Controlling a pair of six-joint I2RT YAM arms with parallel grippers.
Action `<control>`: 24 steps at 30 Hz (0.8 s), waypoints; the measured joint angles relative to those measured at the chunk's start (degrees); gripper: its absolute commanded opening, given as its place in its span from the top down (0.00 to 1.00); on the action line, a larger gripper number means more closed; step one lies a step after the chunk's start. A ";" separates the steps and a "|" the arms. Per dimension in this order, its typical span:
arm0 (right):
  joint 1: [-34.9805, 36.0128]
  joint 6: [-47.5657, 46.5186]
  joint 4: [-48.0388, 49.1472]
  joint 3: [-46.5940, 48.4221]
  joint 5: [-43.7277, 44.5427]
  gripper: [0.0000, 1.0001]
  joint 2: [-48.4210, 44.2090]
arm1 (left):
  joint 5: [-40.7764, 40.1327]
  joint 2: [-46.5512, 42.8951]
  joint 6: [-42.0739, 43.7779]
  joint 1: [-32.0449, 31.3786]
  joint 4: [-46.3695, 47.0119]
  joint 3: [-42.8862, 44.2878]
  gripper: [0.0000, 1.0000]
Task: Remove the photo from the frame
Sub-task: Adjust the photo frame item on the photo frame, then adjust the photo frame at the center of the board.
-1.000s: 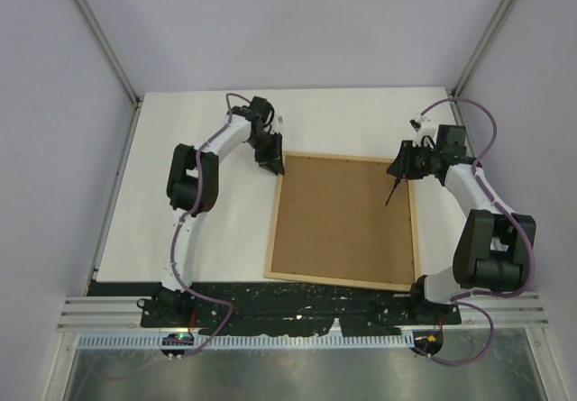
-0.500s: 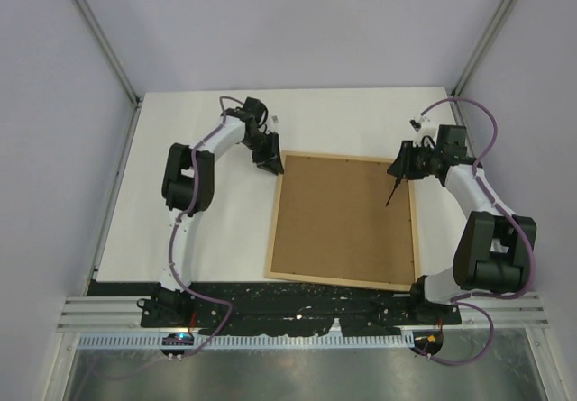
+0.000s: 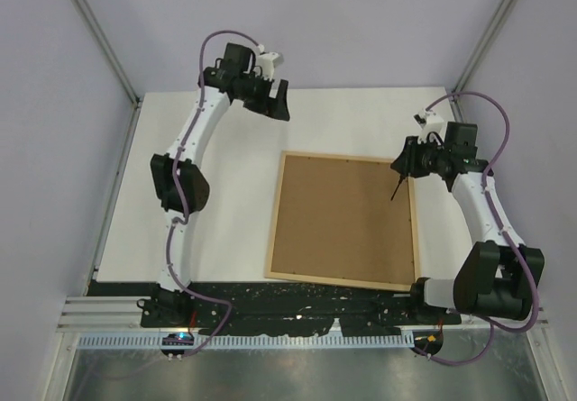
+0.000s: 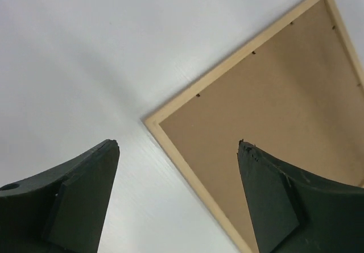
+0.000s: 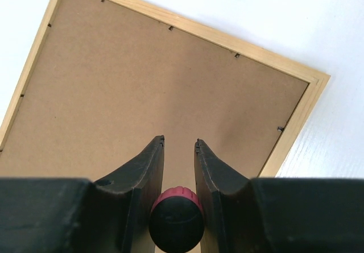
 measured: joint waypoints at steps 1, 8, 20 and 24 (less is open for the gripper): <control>0.00 -0.09 -0.13 0.02 -0.15 0.92 -0.81 | -1.01 0.15 2.93 -0.70 -0.20 2.27 0.01; 0.02 -0.22 -0.44 -0.02 -0.74 0.92 -4.68 | -18.05 -2.56 29.94 -10.99 3.10 -8.07 0.00; 0.02 -0.76 -0.11 -1.33 0.07 0.92 -7.58 | -33.46 6.38 50.42 -16.06 3.21 -5.20 0.00; 0.11 -1.64 -0.52 -1.33 5.18 0.92 -7.56 | -34.25 6.38 54.47 -16.13 3.28 -4.85 0.00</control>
